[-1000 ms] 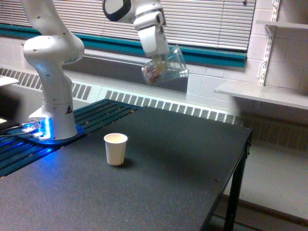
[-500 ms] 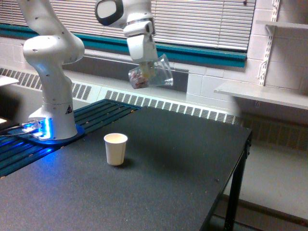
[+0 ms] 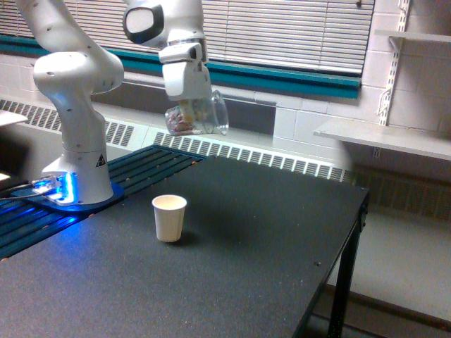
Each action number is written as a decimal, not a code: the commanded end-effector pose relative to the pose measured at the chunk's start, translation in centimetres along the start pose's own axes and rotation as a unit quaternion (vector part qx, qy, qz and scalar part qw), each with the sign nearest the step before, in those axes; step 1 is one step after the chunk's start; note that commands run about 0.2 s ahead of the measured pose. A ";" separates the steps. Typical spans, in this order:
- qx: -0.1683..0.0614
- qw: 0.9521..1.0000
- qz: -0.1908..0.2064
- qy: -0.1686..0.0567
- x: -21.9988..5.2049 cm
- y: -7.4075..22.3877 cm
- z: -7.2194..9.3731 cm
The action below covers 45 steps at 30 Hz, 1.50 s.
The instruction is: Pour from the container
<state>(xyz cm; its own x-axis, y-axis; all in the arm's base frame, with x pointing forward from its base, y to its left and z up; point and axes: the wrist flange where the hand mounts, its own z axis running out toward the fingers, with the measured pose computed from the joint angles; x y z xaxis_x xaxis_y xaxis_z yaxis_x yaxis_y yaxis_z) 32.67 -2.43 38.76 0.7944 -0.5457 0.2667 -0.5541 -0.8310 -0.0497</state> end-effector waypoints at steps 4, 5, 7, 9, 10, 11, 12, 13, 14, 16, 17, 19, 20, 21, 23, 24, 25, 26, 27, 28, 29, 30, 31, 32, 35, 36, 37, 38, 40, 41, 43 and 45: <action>-0.022 0.999 0.023 -0.012 -1.8 1.3 0.7; -0.024 0.999 0.023 -0.014 -1.9 1.4 0.7; -0.027 0.999 0.024 -0.018 -2.2 1.7 0.9; -0.030 0.999 0.023 -0.022 -2.4 2.0 1.1; -0.032 0.999 0.023 -0.024 -2.5 2.1 1.2; -0.033 0.999 0.023 -0.024 -2.6 2.2 1.2; -0.035 0.999 0.023 -0.026 -2.7 2.3 1.3; -0.036 0.999 0.023 -0.029 -2.8 2.4 1.3; -0.037 0.999 0.023 -0.031 -2.9 2.6 1.4; -0.040 0.998 0.024 -0.034 -3.0 2.8 1.6; -0.042 0.998 0.023 -0.035 -3.1 2.8 1.6; -0.046 0.998 0.021 -0.034 -3.2 3.0 1.7; -0.048 0.998 0.021 -0.034 -3.2 3.1 1.7; -0.049 0.998 0.021 -0.036 -3.2 3.2 1.7; -0.053 0.998 0.024 -0.038 -3.2 3.5 1.7; -0.056 0.997 0.024 -0.039 -3.2 3.6 1.7; -0.059 0.997 0.024 -0.040 -3.2 3.8 1.7; -0.062 0.997 0.024 -0.042 -3.2 3.9 1.7; -0.064 0.997 0.025 -0.042 -3.2 4.0 1.7; -0.067 0.996 0.025 -0.044 -3.2 4.2 1.7; -0.070 0.996 0.026 -0.045 -3.2 4.3 1.7; -0.073 0.996 0.026 -0.045 -3.3 4.4 1.7; -0.076 0.996 0.025 -0.046 -3.3 4.5 1.7; -0.078 0.996 0.025 -0.047 -3.3 4.5 1.7; -0.085 0.995 0.026 -0.048 -3.4 4.8 1.6; -0.087 0.995 0.025 -0.049 -3.4 4.8 1.6; -0.089 0.994 0.025 -0.050 -3.4 4.9 1.7; -0.092 0.994 0.025 -0.050 -3.5 4.9 1.7; -0.095 0.994 0.023 -0.052 -3.5 5.0 1.8; -0.096 0.994 0.022 -0.053 -3.5 5.0 1.8; -0.099 0.993 0.020 -0.054 -3.5 5.0 2.0; -0.102 0.993 0.016 -0.054 -3.5 5.0 2.2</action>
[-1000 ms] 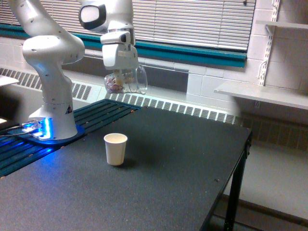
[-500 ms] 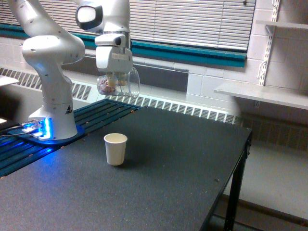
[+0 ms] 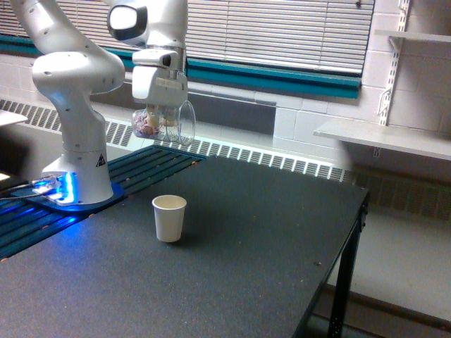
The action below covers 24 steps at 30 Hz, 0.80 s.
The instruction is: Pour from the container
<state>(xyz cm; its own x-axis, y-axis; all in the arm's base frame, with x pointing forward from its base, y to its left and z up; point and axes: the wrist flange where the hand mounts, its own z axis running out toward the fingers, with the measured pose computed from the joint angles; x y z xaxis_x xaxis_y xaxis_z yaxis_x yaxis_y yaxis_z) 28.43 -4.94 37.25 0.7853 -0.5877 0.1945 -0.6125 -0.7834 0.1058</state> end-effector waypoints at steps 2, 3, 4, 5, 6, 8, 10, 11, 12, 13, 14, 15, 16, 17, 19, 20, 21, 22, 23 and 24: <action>-0.021 1.000 -0.005 -0.016 -1.0 0.3 1.8; -0.023 1.000 -0.006 -0.016 -1.0 0.2 1.9; -0.025 1.000 -0.007 -0.017 -1.0 0.2 2.0; -0.027 0.999 -0.008 -0.018 -1.0 0.2 2.2; -0.028 0.999 -0.009 -0.019 -1.0 0.3 2.3; -0.032 0.999 -0.009 -0.019 -1.0 0.2 2.5; -0.035 0.999 -0.010 -0.020 -1.0 0.3 2.6; -0.037 0.999 -0.010 -0.020 -1.0 0.3 2.7; -0.039 0.999 -0.011 -0.019 -1.0 0.3 2.8; -0.041 0.999 -0.011 -0.019 -1.0 0.3 2.8; -0.043 0.999 -0.011 -0.020 -1.0 0.3 2.8; -0.044 0.999 -0.011 -0.020 -1.0 0.3 2.9; -0.046 0.999 -0.011 -0.020 -1.1 0.3 2.9; -0.049 0.999 -0.012 -0.019 -1.1 0.3 2.9; -0.051 0.998 -0.013 -0.018 -1.2 0.3 2.9; -0.053 0.998 -0.014 -0.018 -1.2 0.3 2.8; -0.053 0.998 -0.013 -0.018 -1.2 0.4 2.8; -0.055 0.998 -0.013 -0.018 -1.2 0.4 2.8; -0.056 0.998 -0.012 -0.018 -1.3 0.4 2.7; -0.057 0.998 -0.011 -0.017 -1.3 0.5 2.7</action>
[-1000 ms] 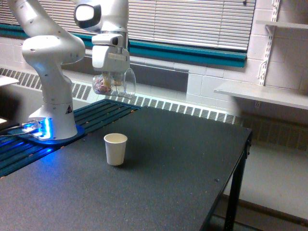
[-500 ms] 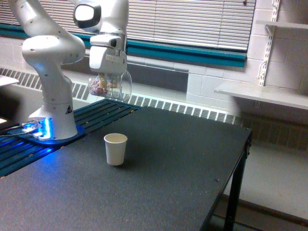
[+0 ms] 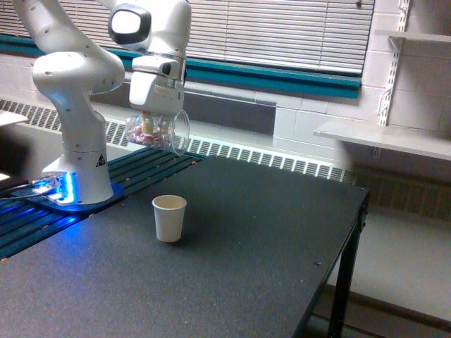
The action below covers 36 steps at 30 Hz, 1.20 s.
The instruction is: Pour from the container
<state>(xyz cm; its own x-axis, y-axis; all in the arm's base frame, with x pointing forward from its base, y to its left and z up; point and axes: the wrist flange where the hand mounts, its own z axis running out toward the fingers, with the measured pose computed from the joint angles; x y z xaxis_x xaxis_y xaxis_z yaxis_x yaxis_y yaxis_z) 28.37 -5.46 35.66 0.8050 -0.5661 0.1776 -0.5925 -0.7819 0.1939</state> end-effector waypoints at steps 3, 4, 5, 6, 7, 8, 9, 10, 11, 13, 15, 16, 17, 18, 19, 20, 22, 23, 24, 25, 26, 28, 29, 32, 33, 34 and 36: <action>-0.018 1.000 0.005 -0.011 -1.3 0.3 0.9; -0.020 1.000 0.003 -0.011 -1.3 0.4 0.9; -0.022 1.000 0.001 -0.011 -1.3 0.4 0.8; -0.024 1.000 0.000 -0.011 -1.4 0.5 0.8; -0.026 1.000 -0.001 -0.011 -1.4 0.5 0.8; -0.028 1.000 -0.001 -0.011 -1.5 0.6 0.7; -0.029 1.000 0.000 -0.011 -1.5 0.6 0.7; -0.030 0.999 0.000 -0.012 -1.5 0.7 0.7; -0.031 0.999 0.000 -0.012 -1.5 0.8 0.7; -0.034 0.999 0.000 -0.014 -1.6 0.9 0.7; -0.035 0.999 -0.001 -0.015 -1.6 1.0 0.7; -0.036 0.999 -0.002 -0.016 -1.6 1.1 0.7; -0.038 0.999 -0.002 -0.016 -1.7 1.1 0.7; -0.040 0.999 -0.001 -0.017 -1.7 1.2 0.7; -0.041 0.999 0.000 -0.017 -1.7 1.2 0.7; -0.042 0.999 -0.001 -0.017 -1.7 1.2 0.7; -0.045 0.999 -0.002 -0.019 -1.8 1.3 0.8; -0.047 0.999 -0.004 -0.019 -1.8 1.4 0.8; -0.048 0.999 -0.006 -0.020 -1.8 1.4 0.8; -0.049 0.999 -0.007 -0.021 -1.9 1.4 0.9; -0.050 0.998 -0.007 -0.021 -1.9 1.5 0.9; -0.053 0.998 -0.008 -0.022 -1.9 1.5 1.0; -0.054 0.998 -0.009 -0.023 -1.9 1.5 1.0; -0.056 0.998 -0.011 -0.025 -2.0 1.5 1.1; -0.057 0.998 -0.011 -0.026 -2.0 1.5 1.2; -0.057 0.998 -0.012 -0.026 -2.0 1.5 1.2; -0.059 0.998 -0.014 -0.027 -2.1 1.4 1.3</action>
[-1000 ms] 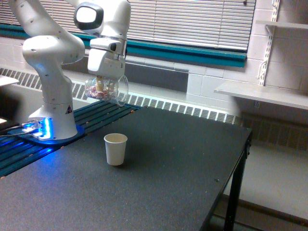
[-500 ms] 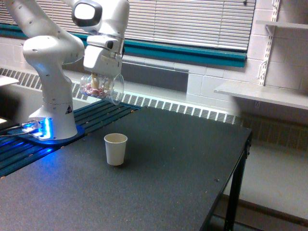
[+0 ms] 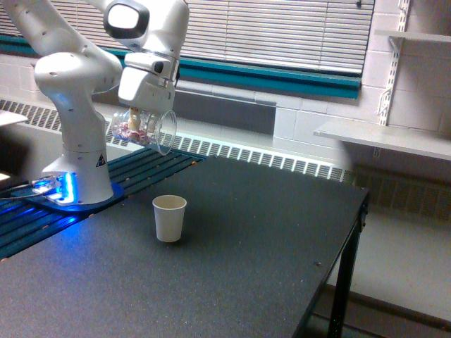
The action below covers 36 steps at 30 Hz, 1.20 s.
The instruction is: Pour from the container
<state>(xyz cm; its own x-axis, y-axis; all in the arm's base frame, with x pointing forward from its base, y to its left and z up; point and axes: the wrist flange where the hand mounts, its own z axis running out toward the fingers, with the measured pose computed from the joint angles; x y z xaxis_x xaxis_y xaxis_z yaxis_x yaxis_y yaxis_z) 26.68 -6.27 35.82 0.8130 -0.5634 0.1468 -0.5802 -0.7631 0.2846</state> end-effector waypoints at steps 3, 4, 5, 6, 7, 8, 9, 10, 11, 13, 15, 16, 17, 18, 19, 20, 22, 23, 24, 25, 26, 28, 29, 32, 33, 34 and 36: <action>-0.016 1.000 -0.010 -0.015 -1.2 -0.5 1.5; -0.018 1.000 -0.011 -0.015 -1.2 -0.5 1.6; -0.019 1.000 -0.012 -0.016 -1.3 -0.6 1.7; -0.020 1.000 -0.013 -0.016 -1.3 -0.6 1.8; -0.022 1.000 -0.013 -0.017 -1.3 -0.6 1.8; -0.024 0.999 -0.015 -0.018 -1.4 -0.7 1.9; -0.026 0.999 -0.016 -0.018 -1.4 -0.7 2.0; -0.027 0.999 -0.017 -0.019 -1.4 -0.8 2.0; -0.028 0.999 -0.017 -0.020 -1.5 -0.8 2.1; -0.030 0.999 -0.018 -0.021 -1.5 -0.8 2.2; -0.032 0.999 -0.021 -0.022 -1.6 -0.9 2.3; -0.033 0.999 -0.022 -0.022 -1.6 -1.0 2.3; -0.034 0.999 -0.023 -0.022 -1.6 -1.0 2.4; -0.035 0.999 -0.024 -0.023 -1.7 -1.0 2.4; -0.036 0.999 -0.025 -0.023 -1.7 -1.1 2.4; -0.037 0.999 -0.026 -0.023 -1.7 -1.1 2.5; -0.039 0.999 -0.028 -0.024 -1.8 -1.1 2.5; -0.039 0.999 -0.029 -0.024 -1.8 -1.2 2.6; -0.040 0.998 -0.030 -0.024 -1.8 -1.2 2.6; -0.041 0.998 -0.030 -0.025 -1.8 -1.2 2.6; -0.042 0.998 -0.031 -0.025 -1.9 -1.2 2.7; -0.044 0.998 -0.033 -0.026 -1.9 -1.3 2.7; -0.045 0.998 -0.034 -0.027 -1.9 -1.3 2.8; -0.048 0.998 -0.032 -0.030 -2.0 -1.4 2.9; -0.048 0.998 -0.034 -0.031 -2.1 -1.4 3.0; -0.049 0.998 -0.036 -0.031 -2.1 -1.4 3.0; -0.050 0.998 -0.037 -0.032 -2.1 -1.4 3.1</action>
<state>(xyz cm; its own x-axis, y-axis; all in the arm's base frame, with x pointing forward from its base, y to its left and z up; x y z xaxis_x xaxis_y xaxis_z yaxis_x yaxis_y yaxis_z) 26.54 -5.49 33.73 0.8418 -0.5322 0.0905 -0.5262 -0.7716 0.3574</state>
